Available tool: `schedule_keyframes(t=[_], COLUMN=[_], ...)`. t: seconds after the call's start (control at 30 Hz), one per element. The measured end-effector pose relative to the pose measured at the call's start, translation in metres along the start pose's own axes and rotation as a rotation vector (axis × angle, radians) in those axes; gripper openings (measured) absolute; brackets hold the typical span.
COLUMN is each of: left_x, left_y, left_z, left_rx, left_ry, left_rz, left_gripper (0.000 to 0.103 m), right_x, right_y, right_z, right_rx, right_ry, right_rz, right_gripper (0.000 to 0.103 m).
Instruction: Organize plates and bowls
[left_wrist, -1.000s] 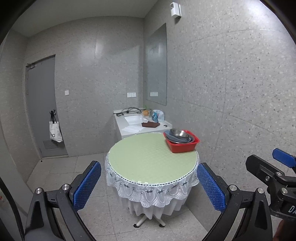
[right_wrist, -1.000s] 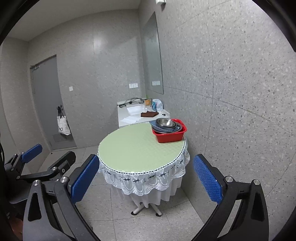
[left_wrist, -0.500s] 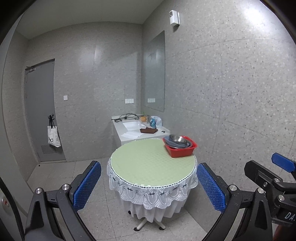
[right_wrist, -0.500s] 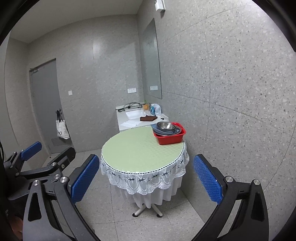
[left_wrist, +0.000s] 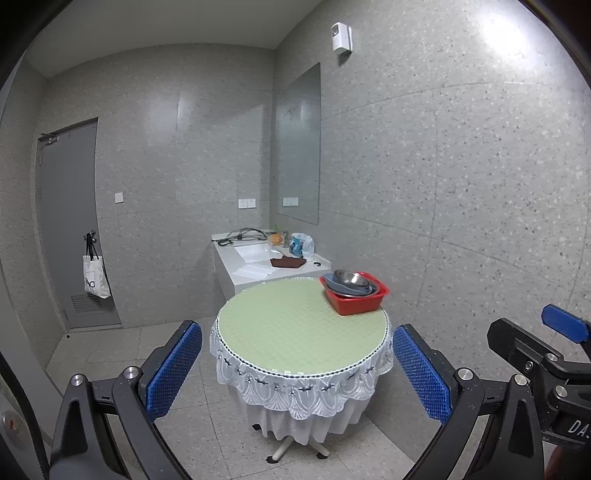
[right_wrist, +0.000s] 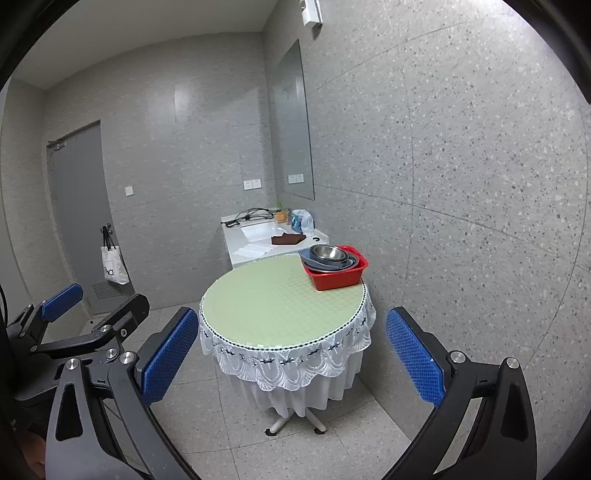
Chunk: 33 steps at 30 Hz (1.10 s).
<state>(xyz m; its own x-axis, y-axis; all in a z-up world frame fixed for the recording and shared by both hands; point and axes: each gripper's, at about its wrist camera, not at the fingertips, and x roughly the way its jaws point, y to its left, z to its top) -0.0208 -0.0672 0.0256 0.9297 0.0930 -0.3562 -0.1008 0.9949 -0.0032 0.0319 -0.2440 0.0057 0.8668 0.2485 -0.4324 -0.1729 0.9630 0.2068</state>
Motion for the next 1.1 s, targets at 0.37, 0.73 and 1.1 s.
schedule_keyframes(t=[0.37, 0.73, 1.1], left_x=[0.005, 0.009, 0.012], left_y=[0.016, 0.011, 0.004], left_z=[0.003, -0.001, -0.003], left_rx=[0.002, 0.0, -0.003], left_ry=[0.003, -0.001, -0.001], left_rz=[-0.008, -0.009, -0.013], left_gripper=[0.102, 0.102, 0.102], right_x=[0.005, 0.007, 0.007], right_y=[0.008, 0.01, 0.008], right_z=[-0.001, -0.001, 0.0], right_rx=[0.007, 0.003, 0.003], right_ry=[0.008, 0.004, -0.002], right_rz=[-0.009, -0.01, -0.017], right_gripper=[0.103, 0.103, 0.103])
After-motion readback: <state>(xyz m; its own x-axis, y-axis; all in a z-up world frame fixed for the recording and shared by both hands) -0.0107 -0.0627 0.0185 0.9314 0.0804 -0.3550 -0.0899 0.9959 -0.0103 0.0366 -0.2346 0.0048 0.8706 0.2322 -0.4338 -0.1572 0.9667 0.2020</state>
